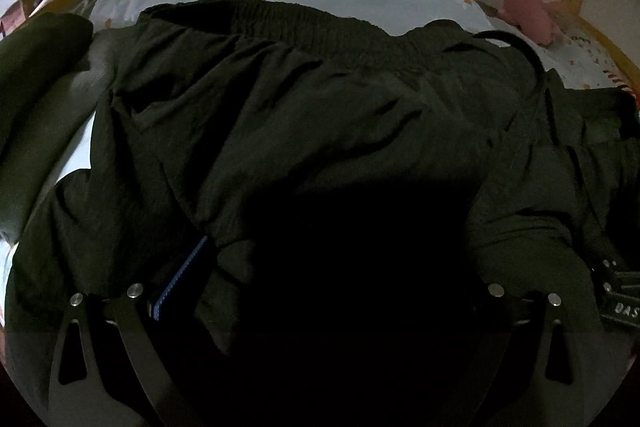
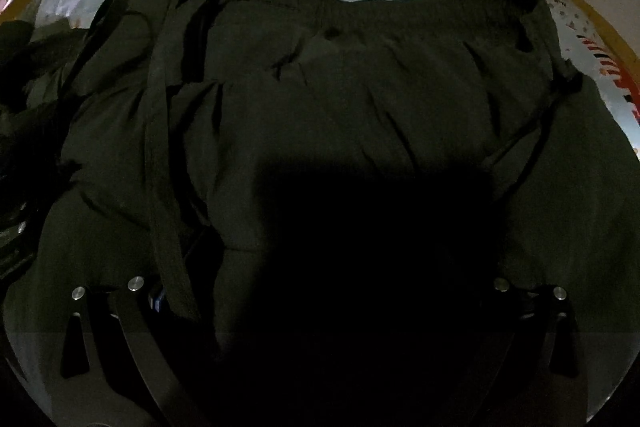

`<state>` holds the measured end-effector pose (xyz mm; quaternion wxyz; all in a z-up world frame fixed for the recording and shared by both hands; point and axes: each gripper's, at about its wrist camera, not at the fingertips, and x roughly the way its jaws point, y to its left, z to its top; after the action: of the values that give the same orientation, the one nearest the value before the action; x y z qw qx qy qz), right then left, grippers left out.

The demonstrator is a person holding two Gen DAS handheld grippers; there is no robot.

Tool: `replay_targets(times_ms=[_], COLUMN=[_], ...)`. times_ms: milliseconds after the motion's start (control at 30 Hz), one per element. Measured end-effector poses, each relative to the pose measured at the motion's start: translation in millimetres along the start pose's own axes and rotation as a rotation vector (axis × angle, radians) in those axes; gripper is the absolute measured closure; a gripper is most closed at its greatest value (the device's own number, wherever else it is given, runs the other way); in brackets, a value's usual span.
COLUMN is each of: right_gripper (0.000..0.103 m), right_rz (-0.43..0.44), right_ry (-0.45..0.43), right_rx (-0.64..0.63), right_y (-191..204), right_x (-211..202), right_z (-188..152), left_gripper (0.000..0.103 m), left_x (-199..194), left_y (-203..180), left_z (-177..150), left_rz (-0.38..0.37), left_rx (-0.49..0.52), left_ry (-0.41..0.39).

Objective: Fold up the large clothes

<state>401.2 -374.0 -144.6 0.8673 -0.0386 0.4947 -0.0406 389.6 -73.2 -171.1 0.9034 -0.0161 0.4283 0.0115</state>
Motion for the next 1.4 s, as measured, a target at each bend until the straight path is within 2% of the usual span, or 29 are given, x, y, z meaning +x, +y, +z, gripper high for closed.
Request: replay_targets(times_ms=[167,267,333,400,467,600,733,800,867,967,1033,1100,1267,1367,1400], right_gripper=[0.003,0.003,0.003,0.003,0.002,0.002,0.002,0.002,0.002,0.002,0.002,0.002,0.002,0.002,0.002], right_rz=[0.016,0.086,0.144,0.158,0.208,0.244,0.250,0.250,0.251,0.254,0.254,0.255,0.256,0.258,0.258], right_ry=[-0.051,-0.163,-0.143,-0.078,-0.087,-0.076,-0.084,-0.083,-0.084,-0.085,-0.087,-0.090,-0.098,-0.103,-0.104], right_rx=[0.007,-0.045,-0.109,-0.135,-0.112,-0.108,-0.109,-0.110,-0.109,-0.104,-0.104,-0.104,-0.104,-0.105,-0.104], right_y=[17,34,50,53,46,41,44,44,40,37,35,35,35,35,35], right_x=[-9,-60,-65,-40,-23,-12,-15,-11,-12,-13,-13,-14,-15,-15,-16], right_z=[-1,-15,-20,-24,-27,-15,-11,-11,-14,-16,-18,-18,-19,-20,-20], left_gripper=[0.004,0.004,0.004,0.004,0.005,0.005,0.005,0.005,0.005,0.005,0.005,0.005,0.005,0.005,0.005], left_x=[-7,-5,-6,-11,-25,-80,-123,-127,-125,-103,-84,-62,-53,-61,-65], left_y=[2,0,-1,-1,6,31,53,64,79,98,108,110,114,106,102], left_z=[-7,-5,-5,-7,-11,-44,-103,-121,-138,-154,-169,-173,-177,-161,-153], left_rz=[-0.039,-0.027,-0.024,-0.032,-0.062,-0.162,-0.235,-0.275,-0.333,-0.404,-0.489,-0.591,-0.648,-0.758,-0.745], left_rx=[-0.010,-0.010,-0.011,-0.017,-0.045,-0.235,-0.466,-0.562,-0.700,-0.909,-1.060,-1.102,-1.168,-1.083,-1.044], left_ry=[-0.039,-0.038,-0.043,-0.053,-0.083,-0.205,-0.282,-0.276,-0.261,-0.165,-0.111,-0.070,-0.098,-0.161,-0.165])
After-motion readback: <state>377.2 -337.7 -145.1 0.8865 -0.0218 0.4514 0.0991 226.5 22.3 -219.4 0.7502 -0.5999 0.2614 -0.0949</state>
